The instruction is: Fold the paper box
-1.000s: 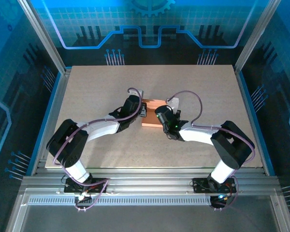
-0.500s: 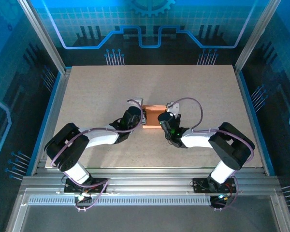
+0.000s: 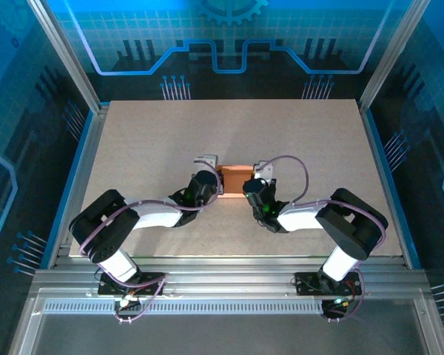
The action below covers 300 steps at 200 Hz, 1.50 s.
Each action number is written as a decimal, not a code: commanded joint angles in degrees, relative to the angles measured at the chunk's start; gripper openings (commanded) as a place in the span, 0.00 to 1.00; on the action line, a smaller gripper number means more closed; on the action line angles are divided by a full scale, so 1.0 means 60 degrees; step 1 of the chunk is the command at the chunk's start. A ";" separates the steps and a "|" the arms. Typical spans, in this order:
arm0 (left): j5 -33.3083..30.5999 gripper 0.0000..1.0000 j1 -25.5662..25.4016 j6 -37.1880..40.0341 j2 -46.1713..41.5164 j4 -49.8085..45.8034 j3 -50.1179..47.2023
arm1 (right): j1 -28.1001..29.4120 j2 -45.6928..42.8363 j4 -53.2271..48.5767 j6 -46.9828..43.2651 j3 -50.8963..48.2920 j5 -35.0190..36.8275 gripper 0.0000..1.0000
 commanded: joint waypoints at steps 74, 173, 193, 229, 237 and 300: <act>-0.0475 0.00 -0.0491 0.0398 0.0527 0.1531 -0.0336 | 0.0456 -0.0180 -0.0731 -0.0381 -0.0423 -0.0557 0.06; -0.0567 0.00 -0.0504 0.0678 0.0834 0.1796 -0.0334 | 0.0500 -0.3044 -0.2240 -0.0458 -0.1208 -0.0946 0.71; -0.0576 0.00 -0.0505 0.0694 0.0948 0.1832 -0.0327 | 0.0489 -0.3927 -0.2733 -0.0560 -0.1420 -0.1101 0.77; -0.0621 0.00 -0.0504 0.0740 0.1069 0.1861 -0.0297 | 0.0306 -0.5503 -0.3666 -0.0558 -0.1778 -0.1150 0.78; -0.0620 0.00 -0.0506 0.0744 0.1095 0.1857 -0.0276 | 0.0252 -0.5871 -0.4031 -0.0634 -0.1826 -0.1193 0.78; -0.0472 0.00 -0.0533 0.1125 0.1320 0.2491 -0.0558 | -0.1398 -0.7744 -0.6231 -0.0804 -0.0658 -0.3283 0.80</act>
